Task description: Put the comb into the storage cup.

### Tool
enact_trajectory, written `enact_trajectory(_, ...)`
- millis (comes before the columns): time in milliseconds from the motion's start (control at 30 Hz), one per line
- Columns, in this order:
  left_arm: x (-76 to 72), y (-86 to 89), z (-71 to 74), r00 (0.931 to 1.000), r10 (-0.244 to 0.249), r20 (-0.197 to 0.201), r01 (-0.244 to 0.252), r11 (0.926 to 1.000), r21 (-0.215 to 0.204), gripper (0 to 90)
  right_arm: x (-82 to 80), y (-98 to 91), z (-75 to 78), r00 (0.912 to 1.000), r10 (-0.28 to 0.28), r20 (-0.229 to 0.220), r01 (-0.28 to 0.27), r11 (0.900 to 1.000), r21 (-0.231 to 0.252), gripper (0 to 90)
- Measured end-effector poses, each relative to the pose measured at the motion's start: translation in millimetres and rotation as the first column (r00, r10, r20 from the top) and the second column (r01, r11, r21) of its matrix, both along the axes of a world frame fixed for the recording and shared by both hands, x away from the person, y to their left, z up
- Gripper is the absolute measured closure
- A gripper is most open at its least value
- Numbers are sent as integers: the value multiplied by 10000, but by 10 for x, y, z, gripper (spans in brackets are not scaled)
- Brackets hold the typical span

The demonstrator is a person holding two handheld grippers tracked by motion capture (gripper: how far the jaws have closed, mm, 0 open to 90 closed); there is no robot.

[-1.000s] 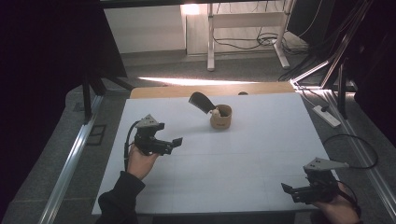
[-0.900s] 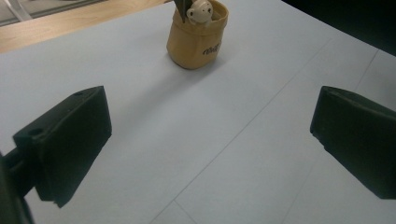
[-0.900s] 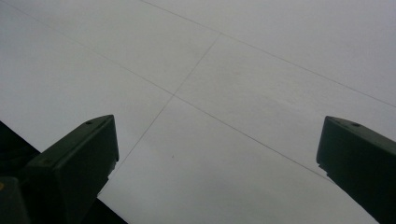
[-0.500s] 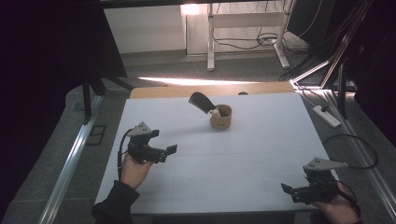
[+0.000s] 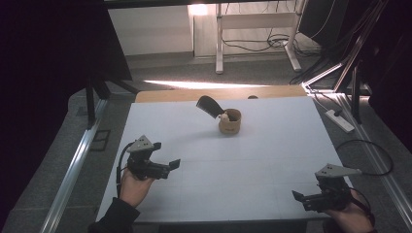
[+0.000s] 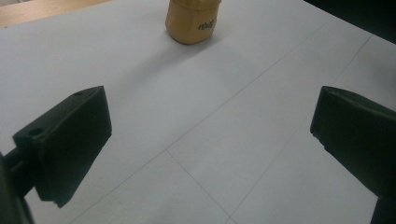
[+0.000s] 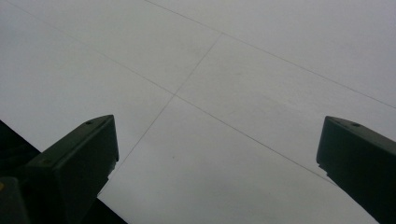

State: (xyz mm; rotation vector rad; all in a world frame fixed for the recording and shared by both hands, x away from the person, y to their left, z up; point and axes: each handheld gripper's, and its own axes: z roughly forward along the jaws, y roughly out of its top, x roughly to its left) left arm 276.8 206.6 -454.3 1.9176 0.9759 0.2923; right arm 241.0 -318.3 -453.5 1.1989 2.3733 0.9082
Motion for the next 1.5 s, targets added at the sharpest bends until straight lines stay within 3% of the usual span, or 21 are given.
enact_trajectory(233, -131, 75, -11, 9999, 166, -38, -166, 9999, -45, 0, 1, 2, -1, 10000, -2, -14, 2, 10000, -12, 0)
enact_trajectory(1033, -565, 252, -101, 9970, 688, -347, -671, 9966, 481, 0, -7, 4, 2, 10000, -25, 54, 25, 10000, -53, 0)
enact_trajectory(1300, -700, 319, -127, 9951, 910, -397, -894, 9952, 409, 0, -7, 7, 2, 10000, -27, 57, 28, 10000, -71, 0)
enact_trajectory(1500, -782, 322, -149, 9945, 953, -435, -923, 9936, 658, 0, -6, 7, 2, 10000, -45, 62, 46, 10000, -66, 0)
